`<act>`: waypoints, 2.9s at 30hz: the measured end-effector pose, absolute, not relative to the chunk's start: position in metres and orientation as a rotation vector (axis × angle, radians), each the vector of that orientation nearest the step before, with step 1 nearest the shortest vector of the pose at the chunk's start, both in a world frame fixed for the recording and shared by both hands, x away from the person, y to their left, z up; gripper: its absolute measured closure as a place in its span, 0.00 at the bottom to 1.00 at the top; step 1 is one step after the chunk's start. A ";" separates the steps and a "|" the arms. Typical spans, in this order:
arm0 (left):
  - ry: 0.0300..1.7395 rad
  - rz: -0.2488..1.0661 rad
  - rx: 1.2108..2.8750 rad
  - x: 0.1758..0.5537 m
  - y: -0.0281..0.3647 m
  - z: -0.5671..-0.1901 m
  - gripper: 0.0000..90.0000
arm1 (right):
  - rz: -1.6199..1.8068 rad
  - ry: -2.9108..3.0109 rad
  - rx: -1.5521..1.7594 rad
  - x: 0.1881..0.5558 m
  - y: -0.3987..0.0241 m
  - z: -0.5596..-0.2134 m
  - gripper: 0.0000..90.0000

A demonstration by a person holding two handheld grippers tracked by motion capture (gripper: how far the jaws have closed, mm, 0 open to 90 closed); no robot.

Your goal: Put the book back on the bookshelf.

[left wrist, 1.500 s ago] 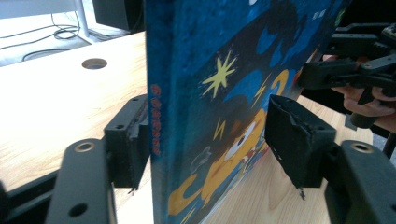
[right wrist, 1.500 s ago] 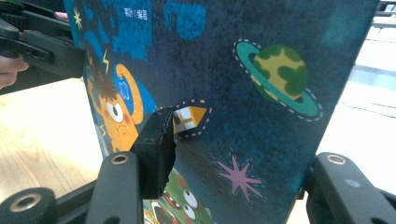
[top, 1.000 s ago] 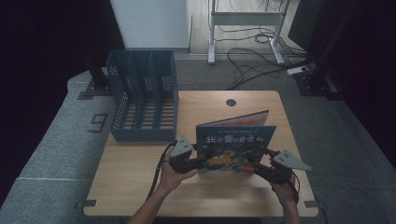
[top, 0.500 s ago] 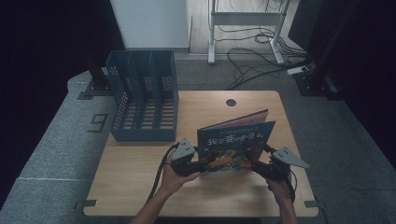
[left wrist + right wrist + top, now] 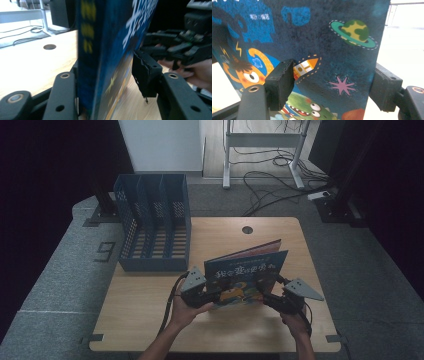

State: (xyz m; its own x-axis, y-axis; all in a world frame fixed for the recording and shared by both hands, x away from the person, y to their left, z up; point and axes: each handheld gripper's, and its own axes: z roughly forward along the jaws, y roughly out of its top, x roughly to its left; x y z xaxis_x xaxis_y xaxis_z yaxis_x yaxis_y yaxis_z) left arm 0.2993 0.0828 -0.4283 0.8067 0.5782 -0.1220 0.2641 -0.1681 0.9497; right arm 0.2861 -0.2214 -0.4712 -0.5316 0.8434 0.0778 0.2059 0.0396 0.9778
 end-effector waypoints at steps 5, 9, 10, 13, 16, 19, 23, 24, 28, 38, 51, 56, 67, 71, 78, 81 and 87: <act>0.614 0.241 1.766 0.302 0.089 -0.426 0.63 | 1.558 1.803 1.041 0.287 -0.220 -0.471 0.31; 0.593 0.246 1.761 0.300 0.086 -0.426 0.62 | 1.570 1.824 1.018 0.287 -0.215 -0.472 0.29; 0.594 0.248 1.761 0.300 0.086 -0.426 0.62 | 1.561 1.827 1.016 0.287 -0.214 -0.471 0.29; 0.589 0.252 1.758 0.300 0.086 -0.426 0.62 | 1.559 1.827 1.017 0.287 -0.213 -0.471 0.29; 0.560 0.259 1.761 0.298 0.086 -0.427 0.67 | 1.562 1.827 1.018 0.287 -0.213 -0.472 0.28; 0.540 0.281 1.761 0.295 0.085 -0.428 0.72 | 1.563 1.822 1.027 0.289 -0.212 -0.472 0.25; 0.528 0.280 1.764 0.291 0.083 -0.428 0.79 | 1.561 1.822 1.045 0.291 -0.212 -0.473 0.24; 0.527 0.278 1.763 0.290 0.083 -0.428 0.80 | 1.565 1.824 1.053 0.291 -0.212 -0.473 0.23; 0.526 0.281 1.757 0.288 0.082 -0.429 0.83 | 1.558 1.817 1.062 0.291 -0.211 -0.473 0.22; 0.505 0.281 1.760 0.283 0.079 -0.429 0.89 | 1.533 1.812 1.077 0.292 -0.210 -0.473 0.21; 0.572 0.259 1.710 0.284 0.077 -0.430 0.87 | 1.515 1.821 1.079 0.292 -0.208 -0.474 0.21; 0.596 0.318 1.696 0.281 0.078 -0.432 0.91 | 1.530 1.868 1.049 0.292 -0.205 -0.474 0.26; 0.613 0.303 1.680 0.281 0.081 -0.432 0.90 | 1.515 1.844 1.098 0.294 -0.209 -0.476 0.26; 0.623 0.306 1.667 0.281 0.081 -0.427 0.80 | 1.507 1.858 1.094 0.294 -0.207 -0.476 0.26; 0.621 0.317 1.679 0.279 0.080 -0.427 0.90 | 1.508 1.861 1.097 0.295 -0.207 -0.477 0.27; 0.618 0.327 1.681 0.278 0.079 -0.427 0.91 | 1.506 1.860 1.099 0.295 -0.207 -0.477 0.27; 0.611 0.304 1.636 0.277 0.084 -0.430 0.91 | 1.505 1.852 1.102 0.294 -0.210 -0.477 0.27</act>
